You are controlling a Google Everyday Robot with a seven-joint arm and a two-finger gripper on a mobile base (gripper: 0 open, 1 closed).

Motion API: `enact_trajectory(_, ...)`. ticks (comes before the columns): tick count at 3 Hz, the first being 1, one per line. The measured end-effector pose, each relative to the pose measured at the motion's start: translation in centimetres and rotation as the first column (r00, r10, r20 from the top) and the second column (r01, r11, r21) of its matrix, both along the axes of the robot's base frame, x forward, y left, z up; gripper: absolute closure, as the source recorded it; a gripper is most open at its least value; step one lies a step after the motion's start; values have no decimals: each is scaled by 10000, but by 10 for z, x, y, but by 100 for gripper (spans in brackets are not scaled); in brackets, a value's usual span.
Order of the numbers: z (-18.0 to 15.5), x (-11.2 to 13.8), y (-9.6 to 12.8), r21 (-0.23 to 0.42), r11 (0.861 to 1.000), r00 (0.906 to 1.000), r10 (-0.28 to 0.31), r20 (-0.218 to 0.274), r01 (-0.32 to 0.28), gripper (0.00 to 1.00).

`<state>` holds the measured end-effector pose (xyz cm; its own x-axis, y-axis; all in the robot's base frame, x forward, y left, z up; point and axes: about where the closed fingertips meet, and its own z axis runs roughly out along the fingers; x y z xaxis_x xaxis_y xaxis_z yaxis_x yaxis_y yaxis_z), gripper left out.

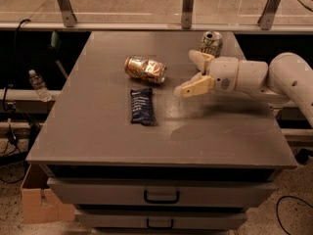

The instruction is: Place orange can upright

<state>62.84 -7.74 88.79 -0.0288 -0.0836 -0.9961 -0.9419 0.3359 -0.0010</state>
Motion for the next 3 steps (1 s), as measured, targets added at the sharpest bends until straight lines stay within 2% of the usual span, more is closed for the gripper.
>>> enact_trajectory(1,20,3,5,-1042,9945,9998,135,152,-118,0)
enact_trajectory(2,51,16,42,-1864,9802,9958,778,479,-677,0)
enact_trajectory(3,73,31,89,-2854,9500,9875,1479,553,-1263,0)
